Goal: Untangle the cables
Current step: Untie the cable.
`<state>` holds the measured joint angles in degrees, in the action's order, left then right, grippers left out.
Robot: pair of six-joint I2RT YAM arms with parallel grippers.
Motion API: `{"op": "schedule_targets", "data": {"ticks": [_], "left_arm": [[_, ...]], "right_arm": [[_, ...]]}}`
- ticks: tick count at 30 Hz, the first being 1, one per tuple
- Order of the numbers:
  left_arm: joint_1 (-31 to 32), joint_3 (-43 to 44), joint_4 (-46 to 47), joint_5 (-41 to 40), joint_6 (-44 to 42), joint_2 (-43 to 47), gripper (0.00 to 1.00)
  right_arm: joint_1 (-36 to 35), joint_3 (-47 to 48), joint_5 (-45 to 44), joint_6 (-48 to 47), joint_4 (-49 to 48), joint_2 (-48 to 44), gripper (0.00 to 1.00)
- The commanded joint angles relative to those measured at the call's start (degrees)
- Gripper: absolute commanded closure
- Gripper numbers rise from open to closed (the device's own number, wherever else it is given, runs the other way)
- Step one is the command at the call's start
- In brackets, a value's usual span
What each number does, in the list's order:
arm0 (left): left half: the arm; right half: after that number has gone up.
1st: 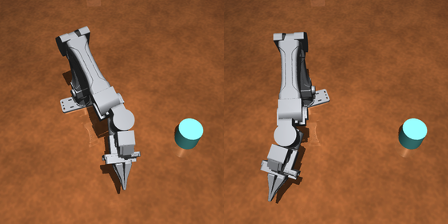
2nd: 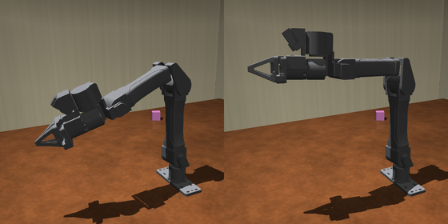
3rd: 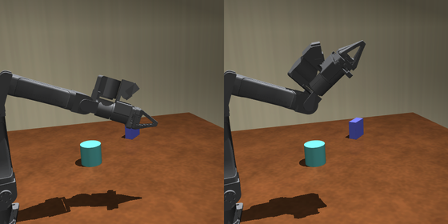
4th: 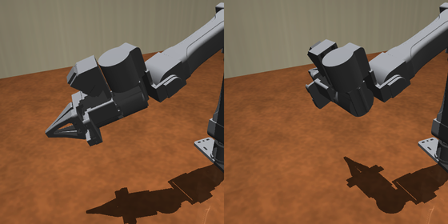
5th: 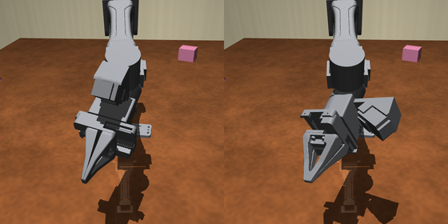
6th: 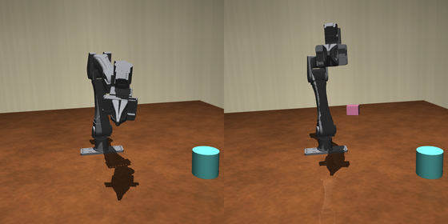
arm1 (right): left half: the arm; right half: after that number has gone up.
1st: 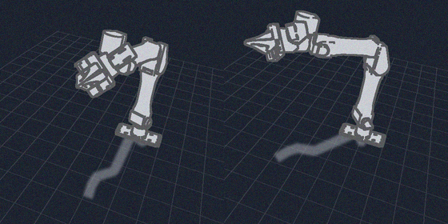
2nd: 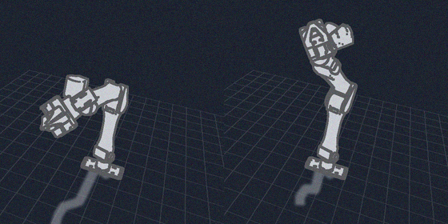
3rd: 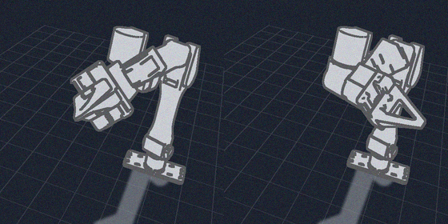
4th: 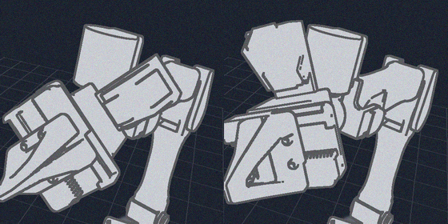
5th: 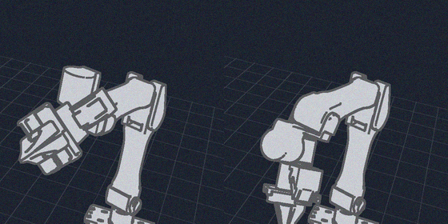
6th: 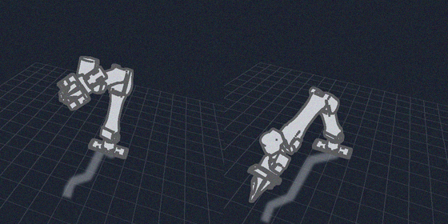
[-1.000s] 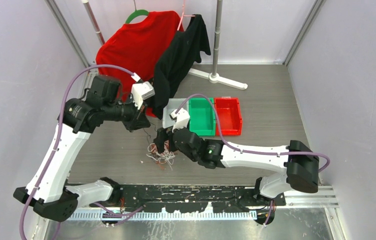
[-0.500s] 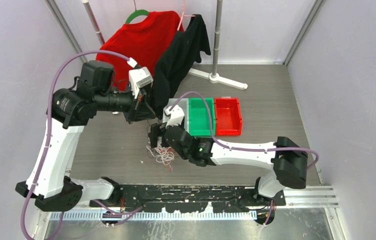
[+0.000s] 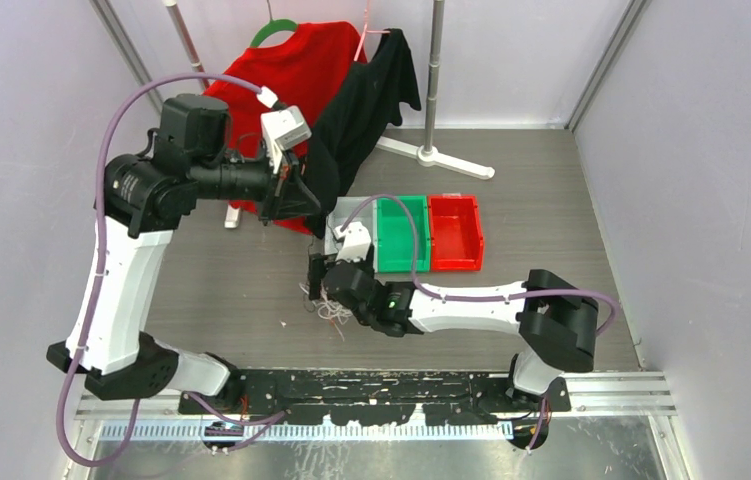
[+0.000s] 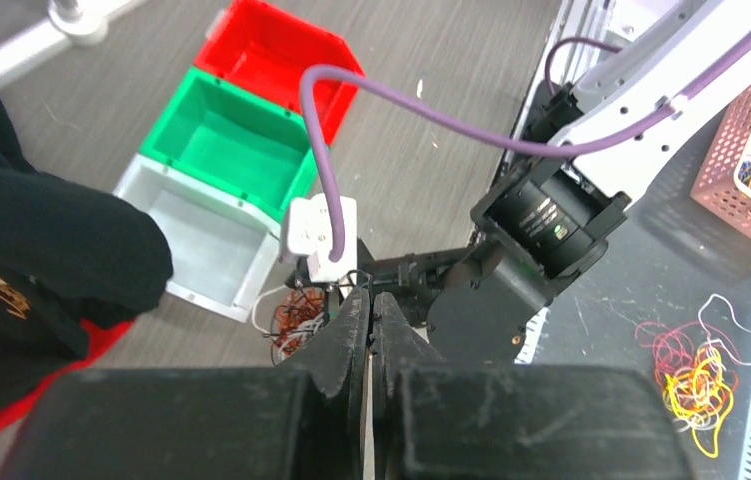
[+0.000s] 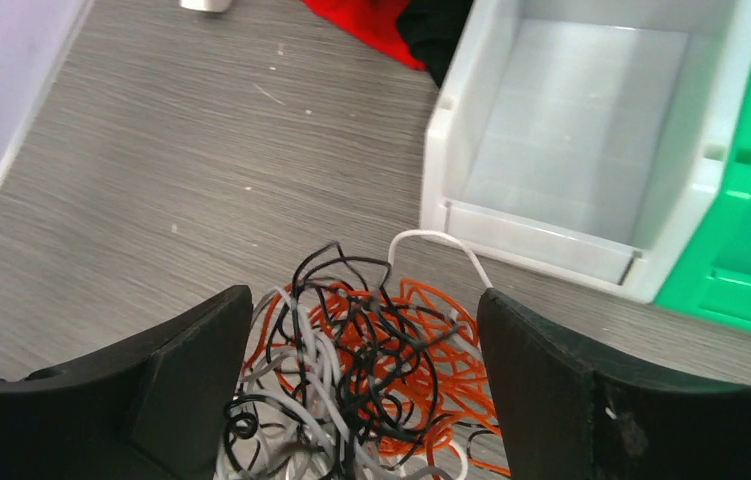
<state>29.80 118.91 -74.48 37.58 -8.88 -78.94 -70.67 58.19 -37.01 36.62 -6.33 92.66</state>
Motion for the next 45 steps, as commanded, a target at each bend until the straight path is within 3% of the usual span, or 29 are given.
{"op": "schedule_targets", "data": {"ticks": [1, 6, 11, 17, 31, 36, 45], "left_arm": [[0.4, 8.5, 1.0, 1.1, 0.8, -1.1, 1.00], [0.3, 17.3, -0.4, -1.9, -1.4, -2.2, 1.00], [0.4, 20.4, 3.6, -9.3, -5.7, -0.7, 1.00], [0.3, 19.5, 15.2, -17.5, -9.4, 2.6, 1.00], [0.3, 18.2, 40.6, -26.0, -14.8, 5.8, 1.00], [0.3, 18.3, 32.5, -20.0, -13.1, 7.3, 1.00], [0.3, 3.4, 19.8, -4.4, -11.3, 13.4, 0.99]], "right_arm": [[-0.2, -1.2, -4.6, 2.2, 0.5, 0.9, 0.13], [-0.3, -2.0, -4.1, 3.9, 3.4, 1.3, 0.13], [-0.2, -5.8, -3.7, 8.3, 5.7, 0.5, 0.13], [-0.2, -7.4, -3.8, 12.7, 9.1, 1.3, 0.13], [-0.3, -10.5, -4.9, 17.2, 10.4, 0.2, 0.15], [-0.3, -11.4, -5.6, 16.6, 10.8, -3.7, 0.14], [-0.2, -7.8, 1.1, 3.3, 10.8, -18.9, 0.01]]}}
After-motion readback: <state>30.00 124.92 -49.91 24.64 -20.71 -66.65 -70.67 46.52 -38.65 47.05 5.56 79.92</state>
